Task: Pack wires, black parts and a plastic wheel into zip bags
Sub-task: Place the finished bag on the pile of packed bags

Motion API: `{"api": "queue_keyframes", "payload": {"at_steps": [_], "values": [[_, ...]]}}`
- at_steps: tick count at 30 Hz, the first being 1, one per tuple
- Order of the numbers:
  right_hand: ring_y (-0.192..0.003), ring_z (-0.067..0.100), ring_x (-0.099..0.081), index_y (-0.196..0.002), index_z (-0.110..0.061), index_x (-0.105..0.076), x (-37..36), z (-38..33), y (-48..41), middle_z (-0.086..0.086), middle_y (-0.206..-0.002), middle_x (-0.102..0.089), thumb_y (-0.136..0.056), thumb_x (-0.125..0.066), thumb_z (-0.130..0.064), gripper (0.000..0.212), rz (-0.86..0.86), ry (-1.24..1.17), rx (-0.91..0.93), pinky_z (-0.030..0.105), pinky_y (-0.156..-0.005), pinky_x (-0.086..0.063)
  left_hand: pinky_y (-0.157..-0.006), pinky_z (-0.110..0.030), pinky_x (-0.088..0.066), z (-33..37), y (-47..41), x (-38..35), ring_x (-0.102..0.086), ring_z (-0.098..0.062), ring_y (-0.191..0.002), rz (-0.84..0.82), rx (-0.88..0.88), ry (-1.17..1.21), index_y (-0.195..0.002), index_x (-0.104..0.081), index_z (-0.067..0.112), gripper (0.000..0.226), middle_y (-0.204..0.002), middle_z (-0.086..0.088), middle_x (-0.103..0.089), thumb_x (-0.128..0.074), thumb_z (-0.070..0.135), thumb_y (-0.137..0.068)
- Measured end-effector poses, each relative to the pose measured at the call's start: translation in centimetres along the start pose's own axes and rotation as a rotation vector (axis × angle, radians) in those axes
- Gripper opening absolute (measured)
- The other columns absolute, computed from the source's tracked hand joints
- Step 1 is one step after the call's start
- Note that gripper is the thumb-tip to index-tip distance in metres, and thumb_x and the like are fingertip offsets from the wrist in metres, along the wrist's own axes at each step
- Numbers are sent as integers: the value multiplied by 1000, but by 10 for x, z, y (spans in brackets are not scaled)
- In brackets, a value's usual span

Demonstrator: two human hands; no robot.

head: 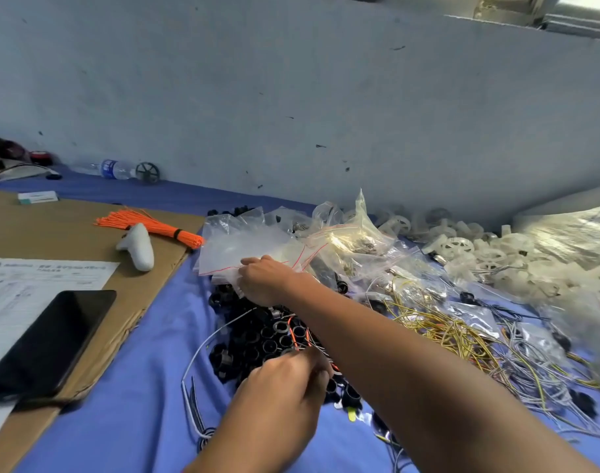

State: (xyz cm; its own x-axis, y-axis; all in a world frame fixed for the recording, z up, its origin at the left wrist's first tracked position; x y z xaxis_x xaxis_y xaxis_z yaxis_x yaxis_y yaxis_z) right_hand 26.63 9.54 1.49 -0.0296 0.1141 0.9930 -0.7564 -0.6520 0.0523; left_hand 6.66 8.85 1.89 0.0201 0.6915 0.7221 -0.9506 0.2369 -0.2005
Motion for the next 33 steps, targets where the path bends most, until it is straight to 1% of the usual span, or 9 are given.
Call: {"api": "queue_keyframes", "payload": {"at_steps": [5, 9, 13, 15, 20, 23, 25, 29, 33], "values": [[-120, 34, -48, -102, -1, -54, 26, 3, 21, 17, -122, -53, -99, -37, -10, 20, 195, -35, -14, 44, -97, -41, -80, -33, -51, -1, 0, 8, -62, -7, -84, 78, 32, 73, -101, -52, 42, 7, -86, 18, -65, -50, 38, -96], [-118, 39, -49, -109, 2, -51, 57, 6, 71, 20, -136, -46, -98, -37, -6, 19, 422, -104, -16, 47, -93, -42, -61, -15, -44, 1, 2, 35, -61, 2, -74, 426, 50, 126, -90, -61, 44, 14, -79, 21, -65, -61, 31, -92], [-99, 30, -54, -116, 3, -49, 48, 2, 154, 15, -129, -47, -97, -40, -5, 23, 567, -138, -31, 44, -86, -50, -74, -25, -41, 12, 18, 61, -57, -18, -78, 896, -56, 58, -95, -68, 31, 10, -86, 6, -64, -61, 24, -94], [-106, 29, -51, -125, 0, -44, 27, -3, 193, 13, -130, -44, -97, -41, -9, 30, 572, -138, -89, 43, -91, -50, -86, -36, -38, 23, 21, 58, -57, -31, -89, 961, -142, -86, -97, -70, 20, 16, -94, -1, -65, -57, 24, -90], [-132, 29, -45, -144, -4, -41, -19, -24, 259, 12, -148, -41, -94, -38, -19, 53, 574, -200, -245, 32, -110, -39, -69, -44, -50, 29, 7, 9, -63, -33, -78, 471, -209, -352, -87, -72, 28, 25, -87, 3, -67, -63, 40, -67], [-115, 22, -62, -127, -4, -62, -27, -32, 274, 9, -132, -60, -81, -61, -14, 47, 665, -149, -264, 25, -100, -46, -61, -39, -53, 16, 1, -16, -66, -28, -73, 227, -136, -330, -83, -69, 33, 40, -83, 8, -65, -91, 20, -52], [-108, 17, -66, -118, -7, -70, -33, -37, 278, 5, -124, -66, -71, -73, -11, 48, 712, -127, -263, 22, -93, -49, -64, -32, -50, 12, 0, -17, -67, -20, -80, 227, -72, -263, -88, -57, 42, 42, -85, 17, -60, -87, 25, -65], [-106, 10, -66, -114, -15, -74, -38, -44, 282, -3, -119, -69, -75, -61, -14, 41, 751, -159, -254, 17, -94, -47, -75, -28, -49, 7, -1, -19, -65, -8, -99, 200, -41, -269, -113, -43, 50, 41, -104, 20, -54, -67, 49, -80], [-105, 9, -65, -112, -18, -74, -30, -47, 285, -5, -119, -69, -76, -62, -15, 38, 776, -59, -246, 14, -100, -42, -85, -26, -48, 9, -3, -25, -61, -7, -108, 118, 29, -298, -112, -43, 51, 25, -119, 20, -52, -51, 55, -90]]}}
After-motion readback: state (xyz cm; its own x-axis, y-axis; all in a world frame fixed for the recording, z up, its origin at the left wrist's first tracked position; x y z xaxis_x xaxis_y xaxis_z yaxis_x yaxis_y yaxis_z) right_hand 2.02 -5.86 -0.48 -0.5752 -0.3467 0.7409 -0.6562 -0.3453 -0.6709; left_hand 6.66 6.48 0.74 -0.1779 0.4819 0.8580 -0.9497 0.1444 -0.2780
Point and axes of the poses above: each hand's wrist, its own y-axis away from the middle knuckle, its own x-axis out of the back of the hand, z = x × y, the point moved 5 cm from there along -y, towards the middle knuckle
